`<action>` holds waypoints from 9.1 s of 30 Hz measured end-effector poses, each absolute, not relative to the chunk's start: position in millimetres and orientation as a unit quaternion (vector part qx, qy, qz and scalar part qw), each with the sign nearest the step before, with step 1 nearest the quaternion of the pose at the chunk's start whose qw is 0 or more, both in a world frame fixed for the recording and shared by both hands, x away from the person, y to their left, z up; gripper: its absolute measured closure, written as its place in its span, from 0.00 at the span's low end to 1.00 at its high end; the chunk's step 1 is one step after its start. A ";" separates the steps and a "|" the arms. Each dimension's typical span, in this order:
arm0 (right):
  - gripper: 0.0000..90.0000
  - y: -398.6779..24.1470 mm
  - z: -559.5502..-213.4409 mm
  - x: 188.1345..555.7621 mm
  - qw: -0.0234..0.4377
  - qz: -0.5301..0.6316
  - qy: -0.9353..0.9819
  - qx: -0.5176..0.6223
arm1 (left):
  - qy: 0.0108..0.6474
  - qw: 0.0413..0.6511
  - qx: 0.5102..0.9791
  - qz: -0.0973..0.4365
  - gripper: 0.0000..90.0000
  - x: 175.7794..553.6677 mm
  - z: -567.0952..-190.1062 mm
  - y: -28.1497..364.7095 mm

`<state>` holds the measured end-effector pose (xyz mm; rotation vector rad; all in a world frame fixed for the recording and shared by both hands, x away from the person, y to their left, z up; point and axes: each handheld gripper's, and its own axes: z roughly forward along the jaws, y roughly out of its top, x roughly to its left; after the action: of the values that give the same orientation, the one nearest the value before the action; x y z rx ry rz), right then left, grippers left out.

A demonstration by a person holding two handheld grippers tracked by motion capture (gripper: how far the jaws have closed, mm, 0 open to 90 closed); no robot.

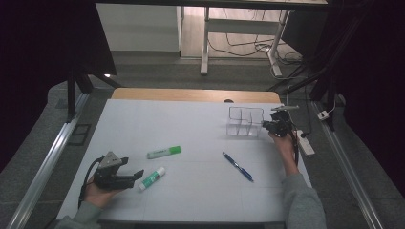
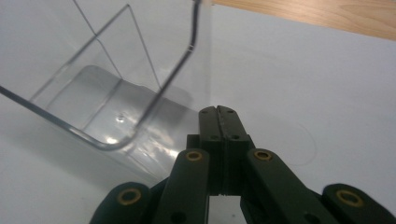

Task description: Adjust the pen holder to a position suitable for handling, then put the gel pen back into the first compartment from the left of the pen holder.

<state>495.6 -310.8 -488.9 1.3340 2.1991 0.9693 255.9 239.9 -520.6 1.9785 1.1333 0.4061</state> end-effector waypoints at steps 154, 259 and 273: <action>0.99 -177.3 -491.9 495.7 0.175 0.351 0.836 0.383 | 0.452 0.390 0.787 0.158 0.22 257.9 -524.6 240.2; 0.44 -212.5 -458.5 385.5 0.088 0.353 0.881 0.302 | 0.445 0.409 0.782 0.152 0.22 266.6 -524.0 240.2; 0.43 -198.7 -469.2 388.2 0.082 0.298 0.902 0.301 | 0.443 0.407 0.784 0.154 0.22 266.3 -523.4 238.4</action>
<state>388.2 -198.7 -469.2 0.8992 2.6943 0.8910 266.3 238.4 -523.4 1.9763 1.1173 0.3885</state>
